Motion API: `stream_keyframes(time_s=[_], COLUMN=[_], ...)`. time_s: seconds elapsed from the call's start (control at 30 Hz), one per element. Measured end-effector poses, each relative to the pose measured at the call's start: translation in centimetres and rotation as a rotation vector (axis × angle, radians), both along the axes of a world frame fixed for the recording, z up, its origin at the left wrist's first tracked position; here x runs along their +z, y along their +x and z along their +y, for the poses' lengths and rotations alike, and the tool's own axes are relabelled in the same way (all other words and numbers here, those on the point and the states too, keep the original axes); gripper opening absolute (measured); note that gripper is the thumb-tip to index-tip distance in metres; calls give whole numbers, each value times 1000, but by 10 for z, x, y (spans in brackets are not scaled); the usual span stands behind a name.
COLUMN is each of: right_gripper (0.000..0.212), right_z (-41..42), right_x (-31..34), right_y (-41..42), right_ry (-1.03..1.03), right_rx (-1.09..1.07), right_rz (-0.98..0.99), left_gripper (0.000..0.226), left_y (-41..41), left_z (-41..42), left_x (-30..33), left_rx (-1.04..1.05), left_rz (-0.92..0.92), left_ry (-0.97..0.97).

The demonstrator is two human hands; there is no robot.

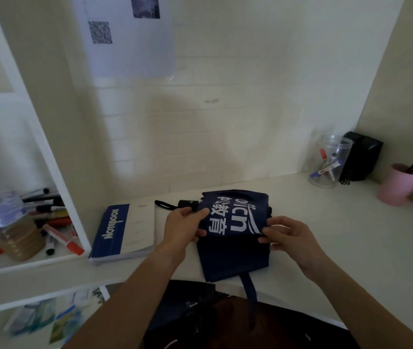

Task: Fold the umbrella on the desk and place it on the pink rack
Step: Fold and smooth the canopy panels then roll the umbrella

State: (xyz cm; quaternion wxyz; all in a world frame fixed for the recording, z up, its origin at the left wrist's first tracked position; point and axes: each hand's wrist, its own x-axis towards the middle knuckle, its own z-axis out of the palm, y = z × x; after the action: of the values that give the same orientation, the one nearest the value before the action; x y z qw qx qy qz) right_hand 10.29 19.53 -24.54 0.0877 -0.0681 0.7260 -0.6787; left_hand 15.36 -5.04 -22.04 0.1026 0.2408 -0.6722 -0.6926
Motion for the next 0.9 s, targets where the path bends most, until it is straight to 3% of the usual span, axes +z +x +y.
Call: stream_keyframes(time_s=[0.23,0.4,0.57,0.77,0.9], right_gripper=[24,23,22,13,14], right_z=[-1,-5,1,0,3], right_x=[-4,-1,2,-6,-14], right_y=[6,6,10,16,17], right_ry=[-15,9,-86,-263,-201], right_rx=[46,-44,10,30,62], right_rz=[-71,-92,-134,-161,-202], left_gripper=[34,31,20,22,12], left_y=[4,16,24,31,38], left_z=[1,2,0,3,-6], left_x=[-14,-26,-37,-47,-49], left_rx=[-77,-112,-194,-233,-294], left_rz=[-26,-36,34,58,79], left_ry=[-2,15,-19,-33,-77])
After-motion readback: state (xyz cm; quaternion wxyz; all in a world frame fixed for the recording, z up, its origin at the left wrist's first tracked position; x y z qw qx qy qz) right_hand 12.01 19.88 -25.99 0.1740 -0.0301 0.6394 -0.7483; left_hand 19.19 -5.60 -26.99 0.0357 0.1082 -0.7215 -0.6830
